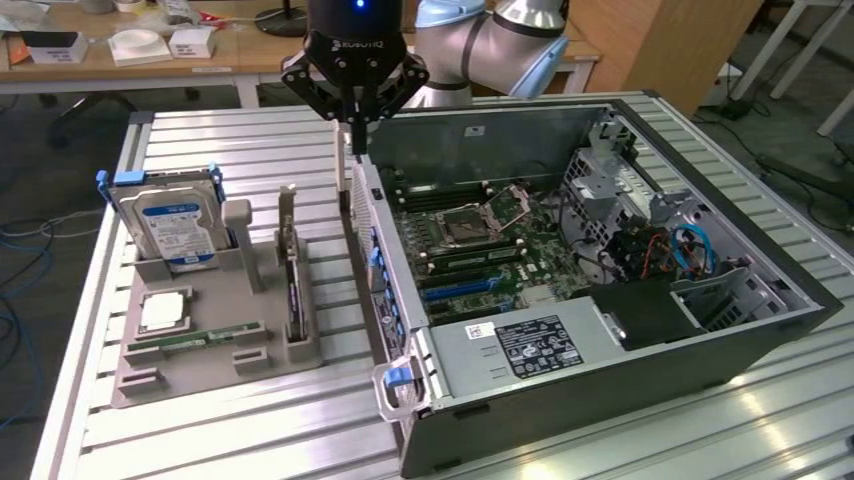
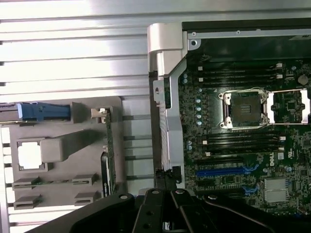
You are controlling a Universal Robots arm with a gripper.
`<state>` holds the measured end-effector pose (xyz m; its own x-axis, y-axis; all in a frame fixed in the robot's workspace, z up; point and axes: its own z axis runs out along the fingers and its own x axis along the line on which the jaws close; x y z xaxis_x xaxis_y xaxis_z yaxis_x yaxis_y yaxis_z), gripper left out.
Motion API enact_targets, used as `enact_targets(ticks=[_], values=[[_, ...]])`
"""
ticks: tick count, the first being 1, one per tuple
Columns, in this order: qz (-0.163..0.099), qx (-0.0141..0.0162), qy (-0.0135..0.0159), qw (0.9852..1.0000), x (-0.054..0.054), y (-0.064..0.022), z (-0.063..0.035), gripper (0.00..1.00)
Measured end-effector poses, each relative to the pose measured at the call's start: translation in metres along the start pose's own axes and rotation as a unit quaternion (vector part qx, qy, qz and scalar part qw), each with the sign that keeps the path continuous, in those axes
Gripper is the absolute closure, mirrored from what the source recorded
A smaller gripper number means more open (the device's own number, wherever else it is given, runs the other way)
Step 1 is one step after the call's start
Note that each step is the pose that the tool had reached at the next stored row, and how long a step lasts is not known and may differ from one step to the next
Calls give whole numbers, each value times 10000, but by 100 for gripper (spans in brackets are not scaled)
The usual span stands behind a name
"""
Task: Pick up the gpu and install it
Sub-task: 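Reach for the gpu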
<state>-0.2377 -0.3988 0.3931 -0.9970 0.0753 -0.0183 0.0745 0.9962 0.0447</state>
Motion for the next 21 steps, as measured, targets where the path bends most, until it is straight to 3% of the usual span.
enact_targets(ticks=[9,21], values=[[5,4,107,9999,71,-6,-3,90],[6,4,113,9999,257,-19,-6,90]])
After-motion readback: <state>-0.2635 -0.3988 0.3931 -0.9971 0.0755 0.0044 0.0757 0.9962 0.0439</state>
